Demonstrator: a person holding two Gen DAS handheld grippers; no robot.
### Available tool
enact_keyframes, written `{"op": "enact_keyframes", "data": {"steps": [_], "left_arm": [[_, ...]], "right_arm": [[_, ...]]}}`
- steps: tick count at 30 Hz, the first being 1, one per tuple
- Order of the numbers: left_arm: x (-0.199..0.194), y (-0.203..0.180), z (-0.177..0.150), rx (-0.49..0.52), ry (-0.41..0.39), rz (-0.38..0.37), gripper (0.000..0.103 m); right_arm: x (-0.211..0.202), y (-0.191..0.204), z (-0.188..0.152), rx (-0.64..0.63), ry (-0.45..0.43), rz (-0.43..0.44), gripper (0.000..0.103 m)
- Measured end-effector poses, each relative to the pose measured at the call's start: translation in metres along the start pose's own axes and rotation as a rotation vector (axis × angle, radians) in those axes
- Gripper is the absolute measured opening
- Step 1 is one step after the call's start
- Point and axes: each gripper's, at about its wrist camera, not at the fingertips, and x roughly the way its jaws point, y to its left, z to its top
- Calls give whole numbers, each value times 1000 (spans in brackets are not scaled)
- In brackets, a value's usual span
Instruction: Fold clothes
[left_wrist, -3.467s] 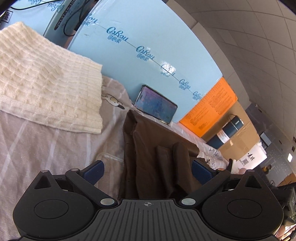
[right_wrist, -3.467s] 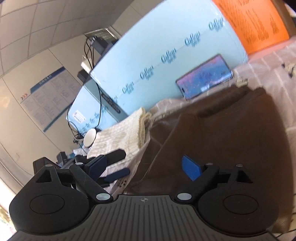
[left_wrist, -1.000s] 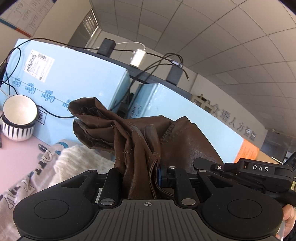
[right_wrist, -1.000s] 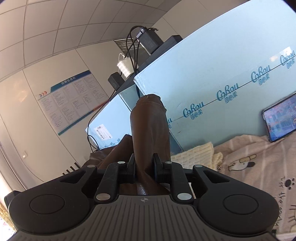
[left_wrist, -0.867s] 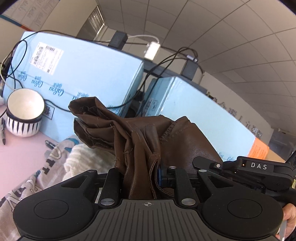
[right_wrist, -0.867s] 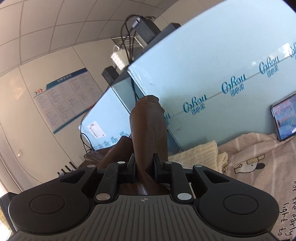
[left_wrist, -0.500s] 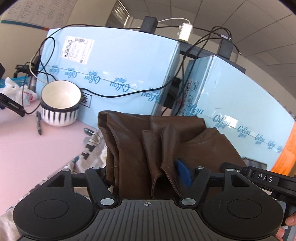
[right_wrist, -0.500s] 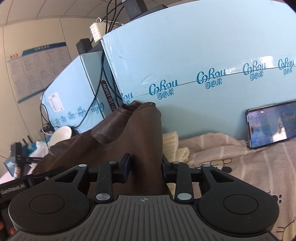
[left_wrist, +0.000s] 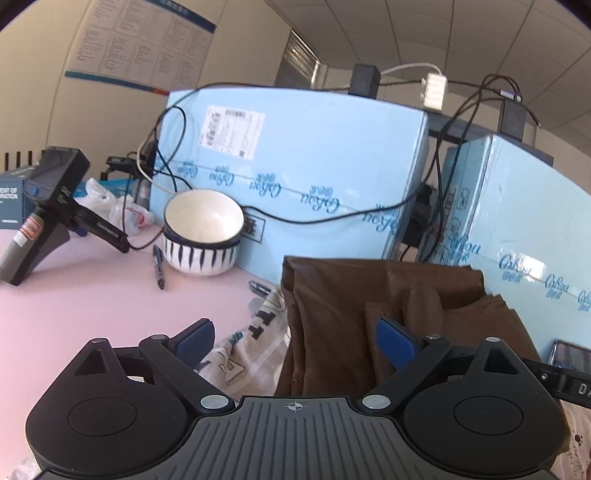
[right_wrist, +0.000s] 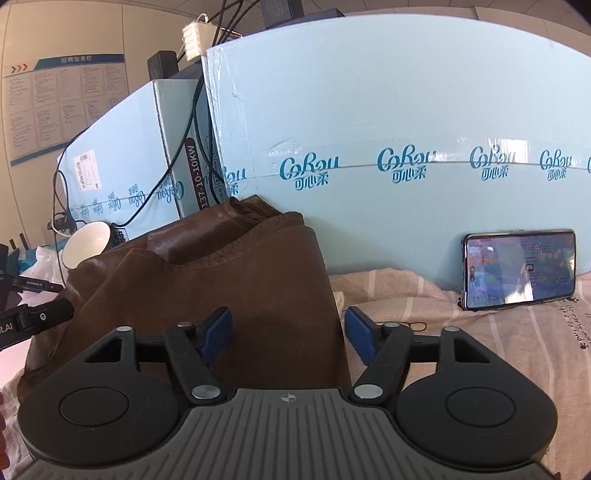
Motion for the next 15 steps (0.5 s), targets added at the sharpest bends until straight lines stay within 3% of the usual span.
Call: {"op": "enact_keyframes", "data": {"steps": [2,8,15], "left_arm": [[-12,0,3,-25,-37,14,98],[-55,-9,4,-44,-94,27,101],[-110,-43,-8,56,-166,25,103]], "right_arm": [[-12,1,2,-27,-27,-2,80],[-53,2,2,-89,-63,22,88],[-97,-3,-10,-114,-85,39,89]]}}
